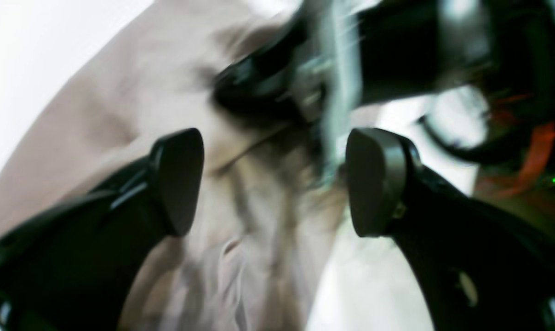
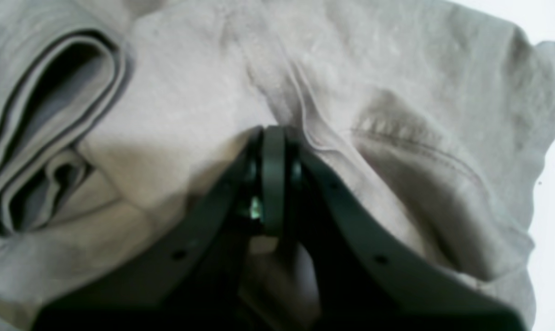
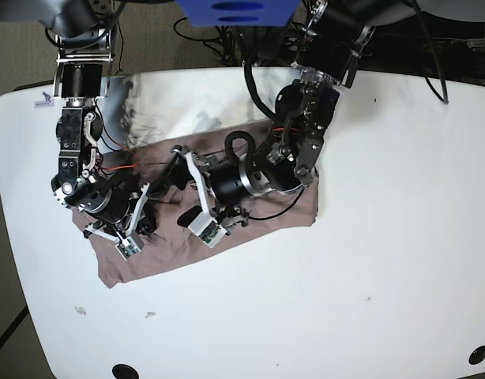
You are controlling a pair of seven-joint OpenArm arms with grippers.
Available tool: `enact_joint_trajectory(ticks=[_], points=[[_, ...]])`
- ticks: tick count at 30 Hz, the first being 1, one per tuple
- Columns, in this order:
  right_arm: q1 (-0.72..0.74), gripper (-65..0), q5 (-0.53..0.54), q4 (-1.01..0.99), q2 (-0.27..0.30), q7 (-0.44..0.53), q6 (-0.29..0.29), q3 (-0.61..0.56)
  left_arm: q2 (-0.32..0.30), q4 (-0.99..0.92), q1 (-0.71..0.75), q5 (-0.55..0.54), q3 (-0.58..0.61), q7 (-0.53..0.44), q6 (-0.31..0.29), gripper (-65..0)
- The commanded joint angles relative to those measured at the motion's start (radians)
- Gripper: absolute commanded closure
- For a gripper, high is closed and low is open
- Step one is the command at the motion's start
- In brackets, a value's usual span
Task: Fold the T-shirt properly
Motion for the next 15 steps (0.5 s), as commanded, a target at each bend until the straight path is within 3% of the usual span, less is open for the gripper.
enact_joint_trajectory(ticks=[1, 15], points=[[-0.027, 0.0, -0.058, -0.024, -0.002, -0.146, 0.028, -0.018, 0.01, 0.021, -0.034, -0.028, 0.015, -0.026, 0.052, -46.4], [-0.027, 0.0, -0.058, -0.024, -0.002, -0.146, 0.028, -0.018, 0.01, 0.091, -0.062, -0.03, 0.07, -0.023, 0.136, -46.4]])
